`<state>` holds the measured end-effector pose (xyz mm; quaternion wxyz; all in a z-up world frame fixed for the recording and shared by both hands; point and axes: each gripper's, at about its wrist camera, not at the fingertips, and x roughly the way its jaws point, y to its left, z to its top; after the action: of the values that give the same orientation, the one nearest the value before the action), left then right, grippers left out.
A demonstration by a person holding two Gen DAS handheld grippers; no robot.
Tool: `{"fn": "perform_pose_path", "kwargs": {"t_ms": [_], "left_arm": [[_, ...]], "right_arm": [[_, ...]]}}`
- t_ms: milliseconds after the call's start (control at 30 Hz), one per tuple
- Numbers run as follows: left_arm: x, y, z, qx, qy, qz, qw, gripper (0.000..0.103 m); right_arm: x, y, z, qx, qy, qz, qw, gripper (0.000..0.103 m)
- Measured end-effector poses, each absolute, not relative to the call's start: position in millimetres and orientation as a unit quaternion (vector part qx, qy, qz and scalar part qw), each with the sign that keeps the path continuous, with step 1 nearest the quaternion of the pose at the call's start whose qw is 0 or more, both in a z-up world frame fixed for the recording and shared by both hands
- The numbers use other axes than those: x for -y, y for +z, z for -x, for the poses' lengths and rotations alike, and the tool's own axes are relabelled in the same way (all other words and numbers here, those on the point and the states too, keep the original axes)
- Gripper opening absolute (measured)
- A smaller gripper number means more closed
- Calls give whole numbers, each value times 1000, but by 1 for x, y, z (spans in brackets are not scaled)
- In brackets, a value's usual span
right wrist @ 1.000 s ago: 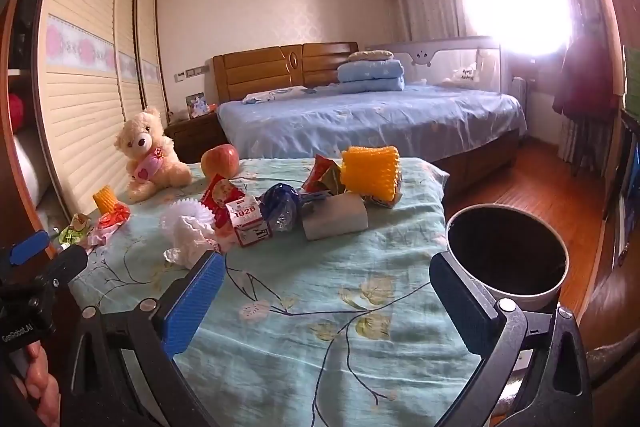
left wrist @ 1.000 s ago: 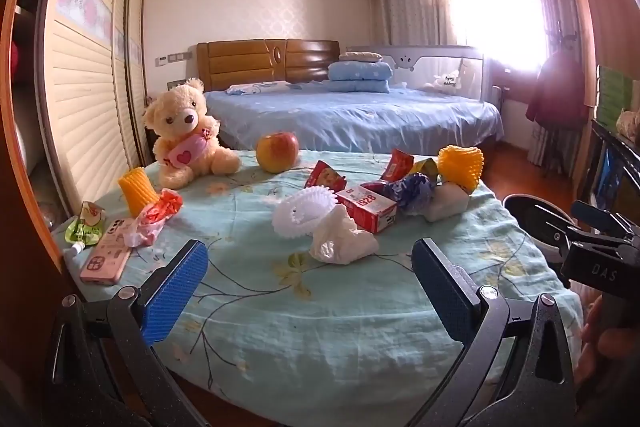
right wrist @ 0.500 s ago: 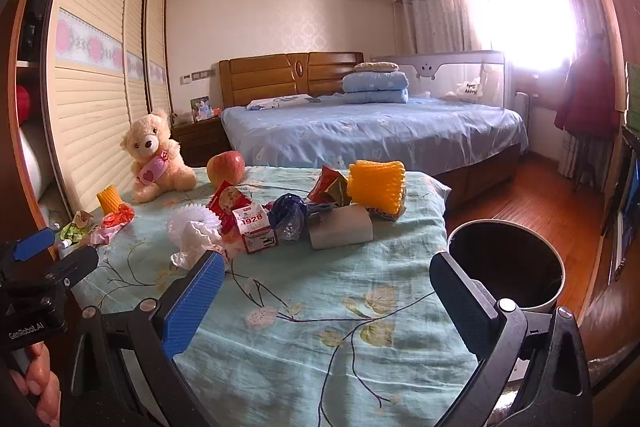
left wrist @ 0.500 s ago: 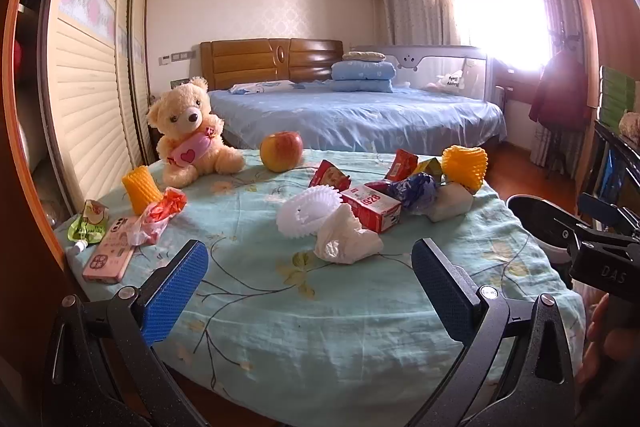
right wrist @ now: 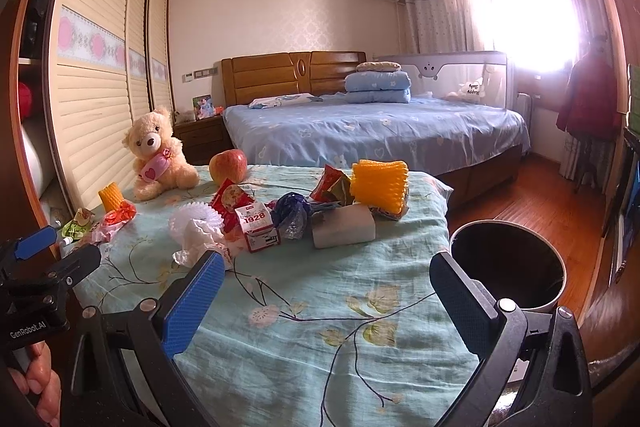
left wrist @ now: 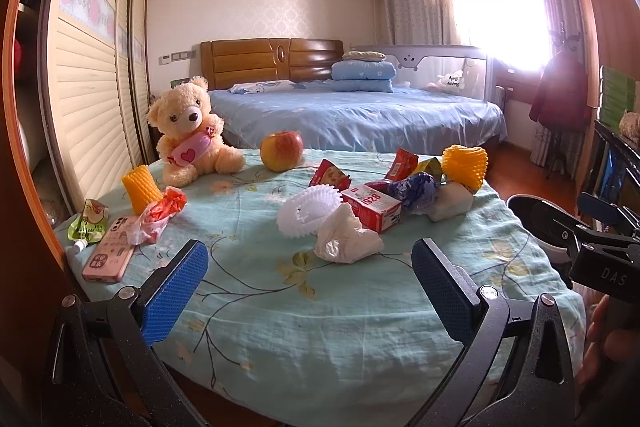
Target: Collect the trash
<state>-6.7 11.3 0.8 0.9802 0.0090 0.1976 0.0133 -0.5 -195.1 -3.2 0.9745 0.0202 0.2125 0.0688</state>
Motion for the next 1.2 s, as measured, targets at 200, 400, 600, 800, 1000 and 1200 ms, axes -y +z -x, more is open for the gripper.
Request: {"fn": "perform_pose_path", "kwargs": {"t_ms": [200, 400, 600, 800, 1000, 1200], "left_arm": [[-12, 0, 7, -198, 14, -9, 980, 103], [-13, -2, 7, -200, 15, -8, 980, 103], [-14, -5, 7, -202, 16, -5, 979, 103], [-14, -5, 7, -204, 16, -4, 979, 103], [-15, -6, 7, -204, 17, -3, 979, 103], [-15, -6, 7, -205, 16, -3, 979, 103]], "right_arm": [[194, -4, 0, -213, 70, -20, 974, 103], [192, -4, 1, -213, 73, -21, 974, 103], [192, -6, 1, -217, 77, -24, 973, 103], [191, -7, 1, -218, 79, -24, 972, 103], [190, -7, 1, -218, 80, -24, 972, 103], [190, -7, 1, -218, 80, -24, 972, 103]]}}
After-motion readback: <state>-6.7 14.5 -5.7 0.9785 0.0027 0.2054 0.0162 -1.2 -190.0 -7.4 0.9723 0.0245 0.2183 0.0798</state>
